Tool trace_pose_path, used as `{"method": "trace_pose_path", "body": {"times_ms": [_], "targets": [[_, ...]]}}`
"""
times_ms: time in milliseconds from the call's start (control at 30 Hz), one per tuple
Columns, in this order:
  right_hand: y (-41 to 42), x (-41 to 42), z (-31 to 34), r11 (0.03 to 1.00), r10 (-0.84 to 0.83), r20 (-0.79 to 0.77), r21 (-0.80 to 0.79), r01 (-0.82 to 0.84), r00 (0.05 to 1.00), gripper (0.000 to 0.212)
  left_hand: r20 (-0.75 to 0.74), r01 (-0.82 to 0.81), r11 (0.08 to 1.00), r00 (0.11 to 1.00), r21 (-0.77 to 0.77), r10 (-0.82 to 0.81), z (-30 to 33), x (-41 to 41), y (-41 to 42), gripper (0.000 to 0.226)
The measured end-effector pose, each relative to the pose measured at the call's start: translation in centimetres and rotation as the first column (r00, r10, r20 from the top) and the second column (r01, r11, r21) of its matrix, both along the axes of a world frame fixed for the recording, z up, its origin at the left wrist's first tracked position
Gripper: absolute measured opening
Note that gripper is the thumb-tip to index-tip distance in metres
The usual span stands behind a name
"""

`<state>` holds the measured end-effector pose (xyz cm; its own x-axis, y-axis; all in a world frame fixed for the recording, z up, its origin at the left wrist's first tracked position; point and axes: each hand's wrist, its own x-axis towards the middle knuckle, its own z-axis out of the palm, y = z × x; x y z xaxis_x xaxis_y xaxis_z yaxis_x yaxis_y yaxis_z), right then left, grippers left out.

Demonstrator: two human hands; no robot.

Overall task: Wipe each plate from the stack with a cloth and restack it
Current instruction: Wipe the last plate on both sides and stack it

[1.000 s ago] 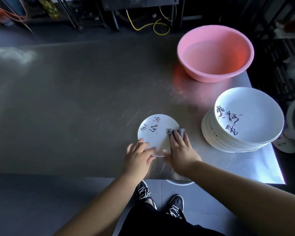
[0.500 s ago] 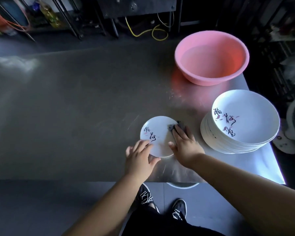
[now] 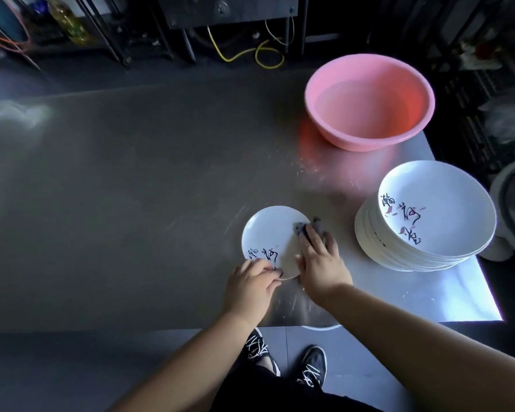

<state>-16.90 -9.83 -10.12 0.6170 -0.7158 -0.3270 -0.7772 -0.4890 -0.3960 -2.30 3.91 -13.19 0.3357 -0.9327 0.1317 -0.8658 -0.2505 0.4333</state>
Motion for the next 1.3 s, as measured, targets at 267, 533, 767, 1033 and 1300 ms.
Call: {"method": "trace_pose_path", "body": {"times_ms": [267,533,767,1033,1300], "targets": [[3.8,-2.9,-3.3,0.931,0.216,0.173,-0.334,-0.149,0.961,0.032,0.009,0.038,0.998,0.999,0.041,-0.039,0.2,0.8,-0.6,0.014],[-3.2,0.5,5.1,0.941,-0.325,-0.160,0.047,0.336,0.932,0.049,-0.195,-0.174,0.975,0.960,0.139,0.199,3.2,4.0,-0.4,0.037],[-7.3,3.2,4.4,0.921,-0.190,-0.428,0.235,0.311,0.884,0.058,-0.524,-0.127,0.789,0.683,0.601,0.509,3.6,6.6,-4.3,0.037],[-5.2,4.2,7.7,0.696,-0.509,-0.266,0.432,0.573,0.819,0.089,-0.654,-0.118,0.771,0.461,0.625,0.600,8.3,7.0,-5.3,0.059],[-3.6,3.7,12.6,0.763,-0.647,0.438,0.379,0.524,0.624,0.039,-0.935,-0.321,0.884,-0.215,0.340,0.281,13.8,8.6,-6.4,0.052]]}}
